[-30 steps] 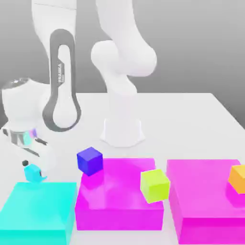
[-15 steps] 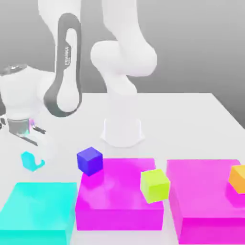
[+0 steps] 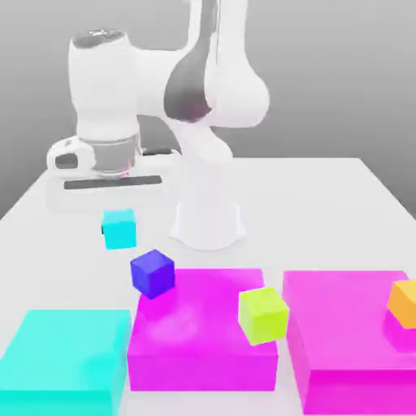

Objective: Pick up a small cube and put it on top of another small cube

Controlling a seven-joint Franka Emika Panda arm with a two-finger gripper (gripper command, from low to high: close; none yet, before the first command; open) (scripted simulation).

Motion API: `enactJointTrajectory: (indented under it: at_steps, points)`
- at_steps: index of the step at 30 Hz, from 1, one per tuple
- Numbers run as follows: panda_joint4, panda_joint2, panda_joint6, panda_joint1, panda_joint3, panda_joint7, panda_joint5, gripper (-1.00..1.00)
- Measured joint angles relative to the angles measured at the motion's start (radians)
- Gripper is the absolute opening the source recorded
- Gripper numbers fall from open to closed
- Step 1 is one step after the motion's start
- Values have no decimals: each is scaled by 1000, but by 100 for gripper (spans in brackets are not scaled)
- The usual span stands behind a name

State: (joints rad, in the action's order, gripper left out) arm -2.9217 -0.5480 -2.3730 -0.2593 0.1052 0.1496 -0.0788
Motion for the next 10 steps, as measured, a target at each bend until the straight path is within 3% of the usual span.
enactJointTrajectory:
  at_steps: [2, 7, 8, 10]
  points:
    - [-17, -6, -11, 28, -3, -33, 4, -100]
    - [-62, 143, -205, 35, -2, -47, 5, -100]
    - [-66, 161, -228, 35, -2, -47, 5, 100]
    - [-66, 161, -228, 35, -2, -47, 5, 100]
